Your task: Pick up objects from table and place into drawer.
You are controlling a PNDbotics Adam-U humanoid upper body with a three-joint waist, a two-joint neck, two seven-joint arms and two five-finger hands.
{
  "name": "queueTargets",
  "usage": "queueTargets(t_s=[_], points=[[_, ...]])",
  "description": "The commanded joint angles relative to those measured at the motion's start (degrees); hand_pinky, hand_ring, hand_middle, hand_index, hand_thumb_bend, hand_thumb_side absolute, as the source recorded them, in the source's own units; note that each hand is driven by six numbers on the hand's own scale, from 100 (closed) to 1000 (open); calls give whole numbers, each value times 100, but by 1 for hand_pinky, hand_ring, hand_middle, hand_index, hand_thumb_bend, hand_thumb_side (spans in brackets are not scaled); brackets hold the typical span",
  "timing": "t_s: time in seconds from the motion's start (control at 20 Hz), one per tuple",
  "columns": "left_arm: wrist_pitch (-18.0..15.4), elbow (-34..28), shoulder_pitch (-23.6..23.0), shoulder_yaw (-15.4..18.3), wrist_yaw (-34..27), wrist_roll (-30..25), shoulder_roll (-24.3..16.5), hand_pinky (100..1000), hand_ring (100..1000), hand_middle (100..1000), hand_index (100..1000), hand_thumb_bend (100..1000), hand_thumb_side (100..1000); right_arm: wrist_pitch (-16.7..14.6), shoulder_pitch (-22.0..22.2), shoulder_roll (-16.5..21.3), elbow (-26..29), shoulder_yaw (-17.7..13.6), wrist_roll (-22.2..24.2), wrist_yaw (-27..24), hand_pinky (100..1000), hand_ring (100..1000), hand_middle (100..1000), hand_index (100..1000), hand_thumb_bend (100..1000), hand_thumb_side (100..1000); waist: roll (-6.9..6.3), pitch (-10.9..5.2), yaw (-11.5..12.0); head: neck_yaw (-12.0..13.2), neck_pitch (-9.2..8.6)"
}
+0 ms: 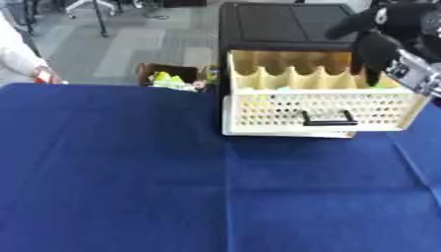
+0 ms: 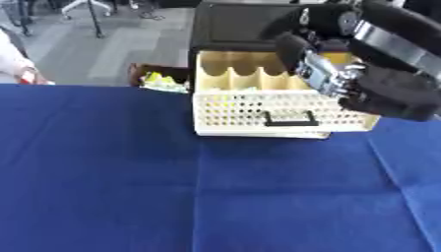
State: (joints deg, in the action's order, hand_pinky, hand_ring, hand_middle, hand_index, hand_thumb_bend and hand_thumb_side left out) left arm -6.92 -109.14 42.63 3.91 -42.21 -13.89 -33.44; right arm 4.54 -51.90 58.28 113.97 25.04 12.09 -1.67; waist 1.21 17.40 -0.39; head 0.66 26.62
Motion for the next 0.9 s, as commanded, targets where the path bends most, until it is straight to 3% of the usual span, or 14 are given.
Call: queueTargets(t_s=[0.05,0.4,0.65,0.7,0.9], points=[[102,-200,-210,178,198,-194,-2,302,490,496,749,100,674,-85,-52,322,62,135,249,-264,750,446,479,838,100,1000,9,-146,-46,40,44],[259,-521,-1146,434,613,-451,214,298,490,493,751,100,710,-301,336,523,62,85,825,-627,779,484,521,854,100,1000,13,-159,-197,187,75],[91,-545,-1527,526,686,-626,278,298,490,493,751,100,711,-147,396,514,62,12,1276,-820,784,493,531,859,100,1000,9,-187,-243,246,116],[93,-545,-1551,530,695,-637,289,296,490,492,753,100,724,-115,408,515,62,8,1367,-843,818,538,577,875,100,1000,8,-182,-237,241,107],[222,-546,-1629,539,818,-751,444,295,490,492,753,100,737,188,518,428,10,403,1727,-876,837,558,601,886,100,1000,9,-181,-101,161,82]])
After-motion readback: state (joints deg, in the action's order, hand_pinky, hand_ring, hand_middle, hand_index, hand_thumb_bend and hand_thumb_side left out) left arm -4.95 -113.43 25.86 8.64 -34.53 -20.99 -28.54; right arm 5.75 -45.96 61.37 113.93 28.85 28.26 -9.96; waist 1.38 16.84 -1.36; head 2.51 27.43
